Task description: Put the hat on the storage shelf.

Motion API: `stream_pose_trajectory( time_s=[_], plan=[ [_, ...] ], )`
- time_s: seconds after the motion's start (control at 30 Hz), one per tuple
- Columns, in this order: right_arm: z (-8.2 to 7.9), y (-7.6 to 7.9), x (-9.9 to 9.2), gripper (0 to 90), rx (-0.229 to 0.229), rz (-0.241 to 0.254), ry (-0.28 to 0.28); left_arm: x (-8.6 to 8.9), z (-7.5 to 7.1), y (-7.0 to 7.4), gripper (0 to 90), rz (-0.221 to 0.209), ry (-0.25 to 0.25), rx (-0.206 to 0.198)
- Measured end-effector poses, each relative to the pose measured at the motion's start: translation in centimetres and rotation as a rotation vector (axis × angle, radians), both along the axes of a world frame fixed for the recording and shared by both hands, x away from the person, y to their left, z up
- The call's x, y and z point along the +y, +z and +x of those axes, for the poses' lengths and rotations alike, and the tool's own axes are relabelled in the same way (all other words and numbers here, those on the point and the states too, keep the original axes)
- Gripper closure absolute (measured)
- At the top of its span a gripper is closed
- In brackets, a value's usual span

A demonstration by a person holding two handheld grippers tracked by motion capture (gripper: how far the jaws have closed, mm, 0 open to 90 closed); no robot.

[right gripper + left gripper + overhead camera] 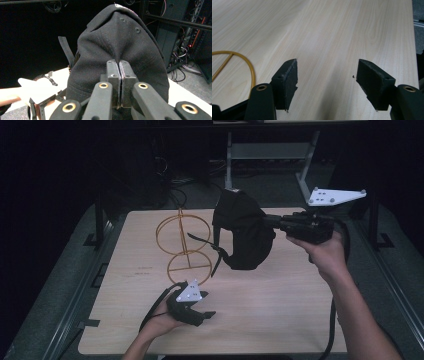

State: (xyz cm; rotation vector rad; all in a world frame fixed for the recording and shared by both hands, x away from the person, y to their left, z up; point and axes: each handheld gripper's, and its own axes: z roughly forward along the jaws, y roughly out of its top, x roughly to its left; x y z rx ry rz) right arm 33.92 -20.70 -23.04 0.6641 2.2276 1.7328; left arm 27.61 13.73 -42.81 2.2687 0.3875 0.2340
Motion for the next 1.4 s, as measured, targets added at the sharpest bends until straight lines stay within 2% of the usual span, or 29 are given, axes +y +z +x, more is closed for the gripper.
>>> stream_pose_trajectory(
  time_s=[0.17,0.2,0.43,0.6,0.9,1.13,1.4],
  plan=[
    [0.4,0.5,0.8,88.4,-0.003,-0.008,0.008,0.1,0.0,-0.1,32.5,-0.007,0.005,-0.001],
    [0.6,0.9,1.2,88.4,-0.009,-0.011,0.015,0.1,0.0,-0.2,32.5,-0.006,0.005,0.009],
    [1.2,2.3,2.8,88.4,-0.025,-0.02,0.039,0.2,0.1,-0.2,32.2,0.0,0.006,0.006],
    [1.9,3.5,4.8,88.4,-0.032,-0.028,0.068,0.3,0.1,-0.2,32.1,-0.009,0.007,0.001],
    [3.1,4.3,7.4,88.4,-0.029,-0.032,0.103,0.4,0.1,-0.2,32.0,0.0,0.004,0.004],
    [4.2,4.9,9.9,88.4,-0.023,-0.061,0.131,0.3,0.0,-0.3,32.0,-0.003,0.002,0.0],
    [5.2,5.2,12.2,88.3,-0.015,-0.067,0.156,0.3,0.0,-0.2,32.0,-0.004,0.0,-0.005]
  ],
)
